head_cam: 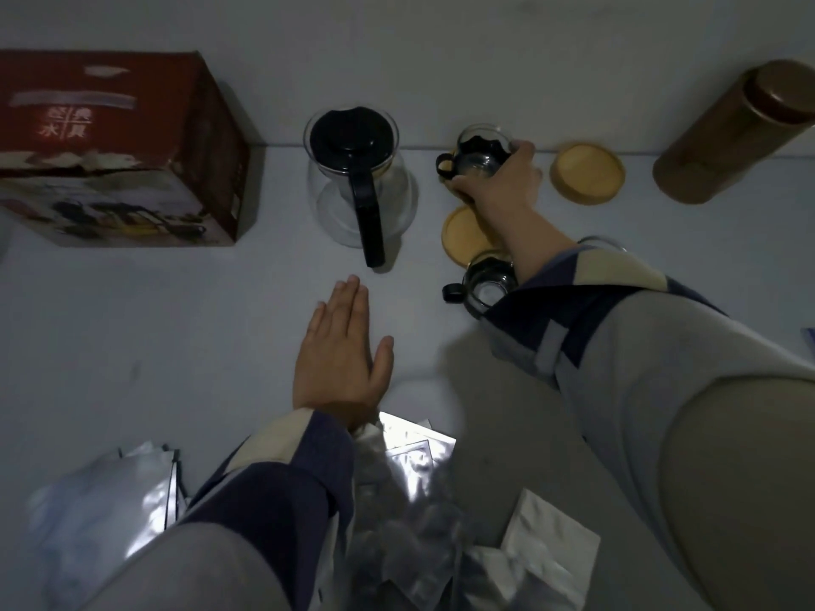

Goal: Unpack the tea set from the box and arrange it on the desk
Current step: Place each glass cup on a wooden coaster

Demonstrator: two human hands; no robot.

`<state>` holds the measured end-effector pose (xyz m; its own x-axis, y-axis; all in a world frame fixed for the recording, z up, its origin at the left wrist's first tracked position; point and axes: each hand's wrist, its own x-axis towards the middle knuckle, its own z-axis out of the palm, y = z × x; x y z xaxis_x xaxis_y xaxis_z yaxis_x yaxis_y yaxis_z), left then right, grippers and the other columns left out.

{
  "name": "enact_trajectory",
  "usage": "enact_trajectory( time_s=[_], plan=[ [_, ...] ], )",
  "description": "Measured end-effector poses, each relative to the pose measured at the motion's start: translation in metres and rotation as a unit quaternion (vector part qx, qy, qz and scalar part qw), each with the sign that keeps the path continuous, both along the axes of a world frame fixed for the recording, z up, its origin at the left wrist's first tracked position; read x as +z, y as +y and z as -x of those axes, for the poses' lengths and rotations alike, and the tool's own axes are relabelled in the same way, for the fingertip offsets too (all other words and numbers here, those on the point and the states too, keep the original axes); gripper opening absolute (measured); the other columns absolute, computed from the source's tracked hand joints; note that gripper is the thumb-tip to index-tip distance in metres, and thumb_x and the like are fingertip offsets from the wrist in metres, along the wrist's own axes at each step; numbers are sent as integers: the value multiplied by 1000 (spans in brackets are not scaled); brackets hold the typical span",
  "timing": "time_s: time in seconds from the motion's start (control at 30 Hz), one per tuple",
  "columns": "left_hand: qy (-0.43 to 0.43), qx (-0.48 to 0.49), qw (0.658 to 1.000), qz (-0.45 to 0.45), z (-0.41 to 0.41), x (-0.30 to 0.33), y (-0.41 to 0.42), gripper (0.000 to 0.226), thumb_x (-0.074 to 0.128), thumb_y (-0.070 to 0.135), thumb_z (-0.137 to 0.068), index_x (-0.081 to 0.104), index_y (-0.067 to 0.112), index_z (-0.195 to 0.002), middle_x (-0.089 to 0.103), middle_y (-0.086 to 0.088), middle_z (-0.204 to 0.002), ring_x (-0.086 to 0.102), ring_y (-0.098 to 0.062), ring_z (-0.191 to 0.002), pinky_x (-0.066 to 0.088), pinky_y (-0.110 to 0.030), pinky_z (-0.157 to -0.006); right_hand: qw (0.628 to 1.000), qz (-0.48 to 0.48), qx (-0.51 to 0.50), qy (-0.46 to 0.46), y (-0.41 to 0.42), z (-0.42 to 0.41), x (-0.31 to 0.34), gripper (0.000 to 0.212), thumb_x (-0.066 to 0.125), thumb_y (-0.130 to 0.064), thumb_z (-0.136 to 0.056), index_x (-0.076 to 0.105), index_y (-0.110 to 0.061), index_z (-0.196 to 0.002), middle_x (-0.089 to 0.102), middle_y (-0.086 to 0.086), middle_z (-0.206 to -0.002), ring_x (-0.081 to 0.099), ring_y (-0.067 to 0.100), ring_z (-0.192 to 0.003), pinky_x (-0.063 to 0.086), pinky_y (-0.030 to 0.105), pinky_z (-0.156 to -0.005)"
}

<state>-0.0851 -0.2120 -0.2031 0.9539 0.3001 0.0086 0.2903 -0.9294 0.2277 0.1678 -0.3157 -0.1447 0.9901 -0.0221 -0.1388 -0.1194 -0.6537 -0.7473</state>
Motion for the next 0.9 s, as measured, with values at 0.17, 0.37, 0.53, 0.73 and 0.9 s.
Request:
enact_trajectory(
  time_s=[0.17, 0.37, 0.53, 0.73, 0.9],
  plan=[
    [-7, -1, 1000, 2, 1, 2, -1, 74, 22, 48, -90, 23, 7, -152, 19, -8, -160, 18, -20, -148, 5, -31, -120, 999, 11, 23, 27, -5, 1, 12, 115, 84, -36, -65, 11, -11, -150, 35, 15, -149, 33, 32, -138, 34, 40, -112],
    [-9, -2, 1000, 10, 0, 2, -1, 73, 24, 46, -90, 24, 6, -151, 20, -9, -160, 19, -22, -148, 5, -32, -120, 1000, 2, 20, 14, -24, 22, 32, 109, 78, -39, -73, 9, -7, -151, 27, 13, -154, 28, 30, -143, 30, 41, -115],
    [3, -7, 1000, 13, 0, 1, 0, 72, 27, 44, -92, 20, 5, -152, 16, -10, -161, 14, -22, -149, 5, -33, -121, 994, -69, 51, 64, -46, 70, 37, 92, 74, -33, -80, 19, -10, -149, 32, 14, -152, 37, 27, -138, 36, 39, -112],
    [5, -10, 1000, 16, 0, 1, 2, 73, 26, 45, -92, 18, 5, -152, 13, -10, -161, 11, -22, -150, 5, -34, -122, 996, -43, 74, 16, -58, 130, 10, 102, 80, -37, -72, 18, -12, -150, 29, 11, -152, 27, 29, -142, 27, 45, -116],
    [1, -10, 1000, 18, -1, 1, 1, 72, 26, 44, -92, 19, 5, -152, 15, -11, -161, 13, -23, -149, 5, -35, -121, 998, -49, 34, -19, -60, 152, -20, 104, 80, -24, -73, 12, -10, -151, 25, 12, -153, 24, 29, -143, 22, 44, -119]
  ],
)
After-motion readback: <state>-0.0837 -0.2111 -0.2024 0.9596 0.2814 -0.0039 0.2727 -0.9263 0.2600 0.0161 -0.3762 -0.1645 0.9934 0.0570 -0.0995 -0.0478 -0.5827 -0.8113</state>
